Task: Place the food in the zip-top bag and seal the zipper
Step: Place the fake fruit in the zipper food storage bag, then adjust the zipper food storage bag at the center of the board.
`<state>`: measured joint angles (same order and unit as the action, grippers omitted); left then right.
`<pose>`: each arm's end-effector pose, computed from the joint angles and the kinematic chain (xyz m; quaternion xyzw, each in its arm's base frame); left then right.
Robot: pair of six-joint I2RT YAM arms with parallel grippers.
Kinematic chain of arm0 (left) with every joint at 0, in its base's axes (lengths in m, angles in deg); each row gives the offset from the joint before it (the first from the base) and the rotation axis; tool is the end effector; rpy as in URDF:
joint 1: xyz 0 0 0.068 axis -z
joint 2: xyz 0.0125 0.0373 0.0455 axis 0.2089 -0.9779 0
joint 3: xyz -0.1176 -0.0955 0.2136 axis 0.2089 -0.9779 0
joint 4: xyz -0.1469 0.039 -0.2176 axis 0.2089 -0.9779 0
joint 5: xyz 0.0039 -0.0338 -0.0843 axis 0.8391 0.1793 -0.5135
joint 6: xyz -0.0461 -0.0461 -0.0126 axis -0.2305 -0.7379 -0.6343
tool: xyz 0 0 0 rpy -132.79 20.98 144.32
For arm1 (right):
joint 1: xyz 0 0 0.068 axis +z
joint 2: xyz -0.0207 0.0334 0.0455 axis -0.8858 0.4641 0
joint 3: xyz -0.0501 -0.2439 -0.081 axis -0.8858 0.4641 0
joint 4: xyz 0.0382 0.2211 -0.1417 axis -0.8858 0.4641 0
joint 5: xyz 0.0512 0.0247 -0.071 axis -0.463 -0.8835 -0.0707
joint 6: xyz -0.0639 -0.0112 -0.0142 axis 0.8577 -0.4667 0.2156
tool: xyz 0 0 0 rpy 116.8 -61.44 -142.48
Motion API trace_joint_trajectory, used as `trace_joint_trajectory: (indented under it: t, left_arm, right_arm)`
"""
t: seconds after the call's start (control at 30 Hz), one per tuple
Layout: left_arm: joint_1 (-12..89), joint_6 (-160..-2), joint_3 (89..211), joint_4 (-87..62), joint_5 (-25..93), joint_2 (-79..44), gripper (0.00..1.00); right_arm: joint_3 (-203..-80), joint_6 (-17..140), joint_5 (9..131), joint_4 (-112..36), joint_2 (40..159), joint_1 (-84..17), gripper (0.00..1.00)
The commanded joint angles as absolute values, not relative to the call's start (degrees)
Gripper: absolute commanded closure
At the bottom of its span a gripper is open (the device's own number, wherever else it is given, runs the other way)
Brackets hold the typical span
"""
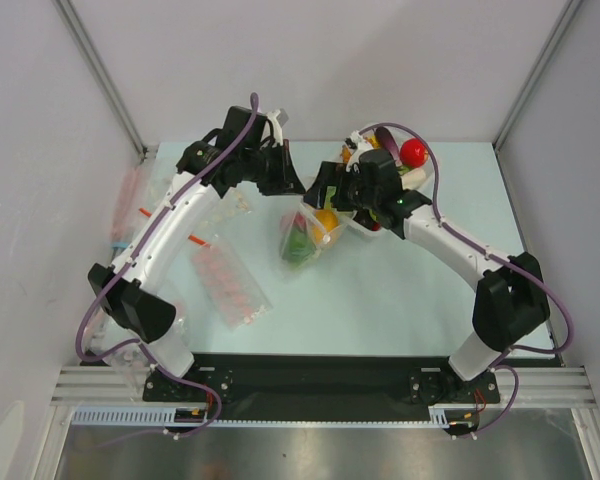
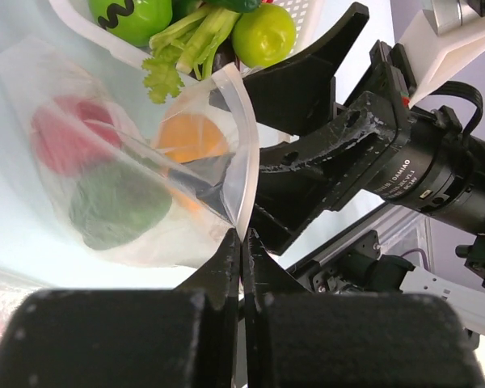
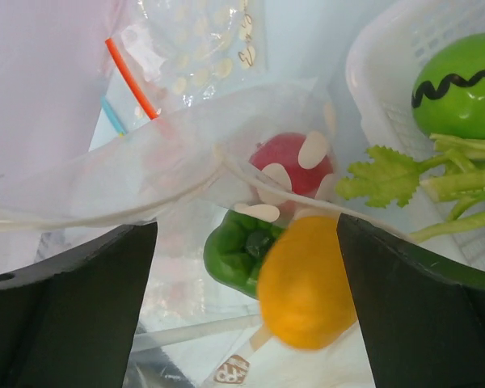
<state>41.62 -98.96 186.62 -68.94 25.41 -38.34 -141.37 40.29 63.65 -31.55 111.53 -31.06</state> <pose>0.3138 -0.1956 0.3961 0.0589 0.9021 -0.3174 0.2863 0.3371 0.2195 0.2972 -0.0895 0.8329 0.3535 0.4163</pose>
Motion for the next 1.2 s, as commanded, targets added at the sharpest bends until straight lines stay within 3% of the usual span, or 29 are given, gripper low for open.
trace_joint_trajectory:
  t: [0.0,0.57,0.97,1.07,1.17]
  left_arm:
    - [41.2,-100.8,188.5,-66.3,23.0,-37.3,1.00]
    - [39.5,-98.7,184.9,-66.4,25.9,-34.1,1.00]
    - [39.5,-98.5,184.9,-67.5,26.1,-31.4,1.00]
    - [39.5,-98.5,184.8,-67.5,26.3,-30.9,1.00]
    - [39.6,-98.3,184.7,-67.8,26.5,-30.6,1.00]
  right_arm:
    - [-142.6,40.2,67.7,-33.3,111.5,-30.4,0.00]
    - [-140.2,45.3,70.4,-20.3,96.4,-32.6,0.09]
    - [-137.0,41.8,67.5,-16.1,98.9,-32.8,0.18]
    - [-137.5,41.3,67.1,-15.4,100.5,-32.7,0.23]
    - [-137.6,41.2,66.2,-16.2,100.4,-32.7,0.35]
